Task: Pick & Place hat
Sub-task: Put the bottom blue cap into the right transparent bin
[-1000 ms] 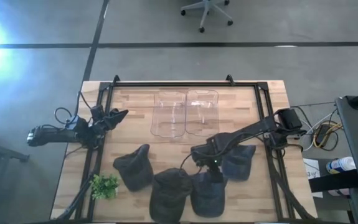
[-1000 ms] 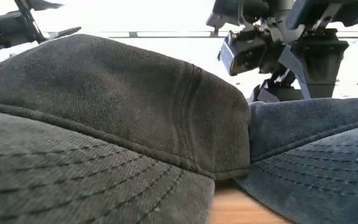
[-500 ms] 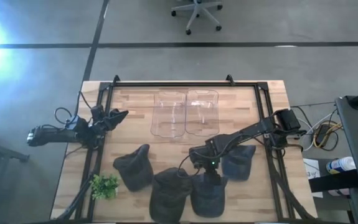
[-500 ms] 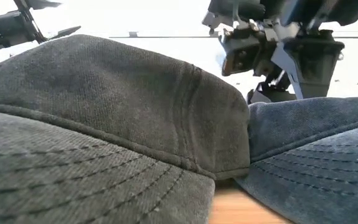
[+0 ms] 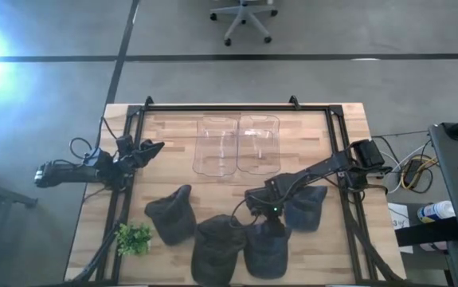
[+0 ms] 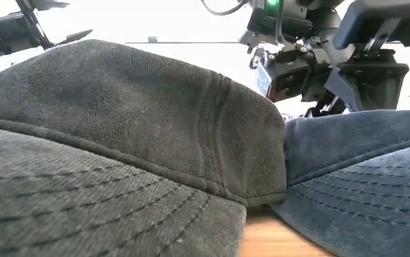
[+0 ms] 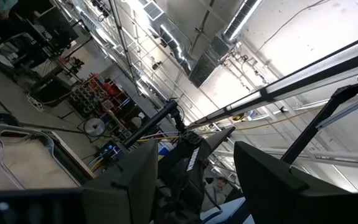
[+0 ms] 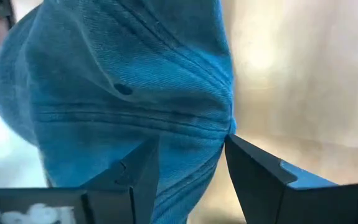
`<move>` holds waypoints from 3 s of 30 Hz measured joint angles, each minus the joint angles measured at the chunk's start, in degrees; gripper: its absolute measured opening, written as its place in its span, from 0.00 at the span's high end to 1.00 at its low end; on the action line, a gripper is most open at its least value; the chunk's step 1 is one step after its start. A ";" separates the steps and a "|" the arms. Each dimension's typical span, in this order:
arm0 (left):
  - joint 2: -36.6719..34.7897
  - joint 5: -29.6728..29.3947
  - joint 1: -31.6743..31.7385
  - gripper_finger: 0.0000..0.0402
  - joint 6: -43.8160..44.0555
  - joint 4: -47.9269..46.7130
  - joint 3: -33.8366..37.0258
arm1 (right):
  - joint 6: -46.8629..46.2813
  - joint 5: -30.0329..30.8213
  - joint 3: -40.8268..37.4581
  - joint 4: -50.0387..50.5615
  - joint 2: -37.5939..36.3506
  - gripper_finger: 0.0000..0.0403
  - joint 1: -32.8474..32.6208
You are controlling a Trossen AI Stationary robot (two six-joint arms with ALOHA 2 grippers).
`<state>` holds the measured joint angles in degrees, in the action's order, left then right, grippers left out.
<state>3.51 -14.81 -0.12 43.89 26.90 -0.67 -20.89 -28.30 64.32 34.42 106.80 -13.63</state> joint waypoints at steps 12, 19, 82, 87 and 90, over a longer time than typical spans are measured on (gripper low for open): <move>0.00 0.00 0.00 0.49 0.12 0.01 0.00 | -1.65 -0.46 -3.84 -5.21 0.00 0.72 -0.48; 0.00 0.00 0.00 0.49 0.12 0.01 0.00 | -1.56 -0.48 -4.53 -5.23 0.00 0.96 -0.48; 0.09 0.39 0.00 0.49 1.17 -1.47 0.00 | 14.14 55.73 54.07 54.98 -10.16 0.98 11.73; 0.09 0.39 0.00 0.49 1.14 -1.47 0.00 | 20.31 55.64 52.06 51.50 -10.16 0.98 17.47; 0.09 0.39 0.00 0.49 1.01 -1.47 0.00 | 23.70 54.84 50.05 47.88 -10.16 0.98 20.17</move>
<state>3.60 -14.41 -0.12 44.91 25.43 -0.67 2.81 26.55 114.37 82.30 96.64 6.54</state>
